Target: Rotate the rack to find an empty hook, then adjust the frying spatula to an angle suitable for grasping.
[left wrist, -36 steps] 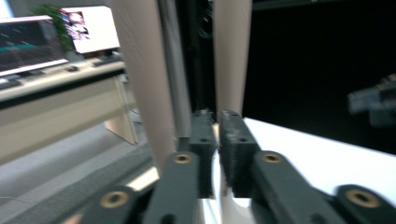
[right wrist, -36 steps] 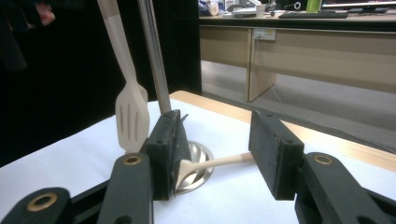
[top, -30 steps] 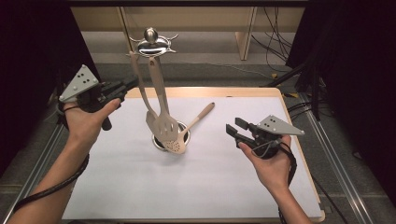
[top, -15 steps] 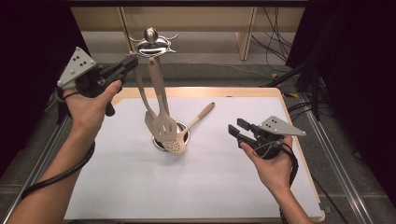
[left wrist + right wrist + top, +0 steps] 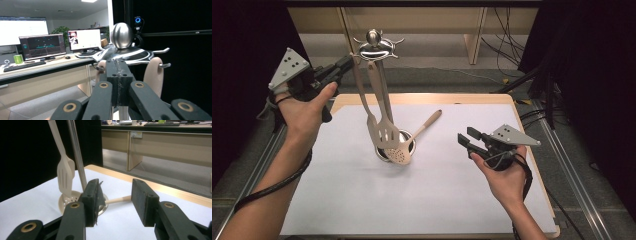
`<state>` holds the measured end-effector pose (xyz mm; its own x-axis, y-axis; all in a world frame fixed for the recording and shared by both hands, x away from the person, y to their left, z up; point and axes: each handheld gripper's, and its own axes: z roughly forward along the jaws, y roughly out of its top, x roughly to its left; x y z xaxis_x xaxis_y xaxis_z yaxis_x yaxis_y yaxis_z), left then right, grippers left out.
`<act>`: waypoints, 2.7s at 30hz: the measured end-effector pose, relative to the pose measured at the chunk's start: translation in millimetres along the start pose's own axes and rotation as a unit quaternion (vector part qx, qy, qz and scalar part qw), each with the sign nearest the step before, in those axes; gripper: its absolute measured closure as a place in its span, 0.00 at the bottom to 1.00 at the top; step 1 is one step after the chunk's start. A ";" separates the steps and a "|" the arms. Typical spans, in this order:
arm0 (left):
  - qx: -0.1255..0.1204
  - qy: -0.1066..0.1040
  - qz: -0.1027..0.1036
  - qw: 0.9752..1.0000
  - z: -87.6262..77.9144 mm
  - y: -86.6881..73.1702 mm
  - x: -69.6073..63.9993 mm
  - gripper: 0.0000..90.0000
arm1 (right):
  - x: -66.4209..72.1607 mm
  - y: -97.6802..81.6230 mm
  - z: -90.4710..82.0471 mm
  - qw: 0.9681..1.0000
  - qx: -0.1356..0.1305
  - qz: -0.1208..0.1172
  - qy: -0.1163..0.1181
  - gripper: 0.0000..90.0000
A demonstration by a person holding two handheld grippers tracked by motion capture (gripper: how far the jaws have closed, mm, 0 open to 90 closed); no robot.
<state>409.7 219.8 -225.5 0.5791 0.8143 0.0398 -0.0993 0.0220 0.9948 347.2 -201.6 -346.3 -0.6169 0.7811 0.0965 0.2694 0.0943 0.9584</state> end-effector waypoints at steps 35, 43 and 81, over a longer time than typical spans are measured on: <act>0.043 0.028 0.010 0.999 30.4 9.0 28.9 0.99 | -1.8 -1.1 6.1 1.000 0.001 -0.012 -0.001 0.65; 0.053 0.027 0.008 0.998 38.5 10.9 32.7 1.00 | -4.0 -1.3 5.3 1.000 0.008 -0.011 -0.001 0.65; 0.080 0.015 0.007 0.997 -44.4 -41.3 -8.3 0.66 | -14.4 0.5 -2.6 1.000 0.021 0.006 -0.022 0.63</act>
<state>373.0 237.9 -271.1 0.5540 0.8308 0.0543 0.0245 -0.0815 0.9964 354.3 -214.4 -346.4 -0.5801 0.8090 0.0949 0.3079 0.1099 0.9450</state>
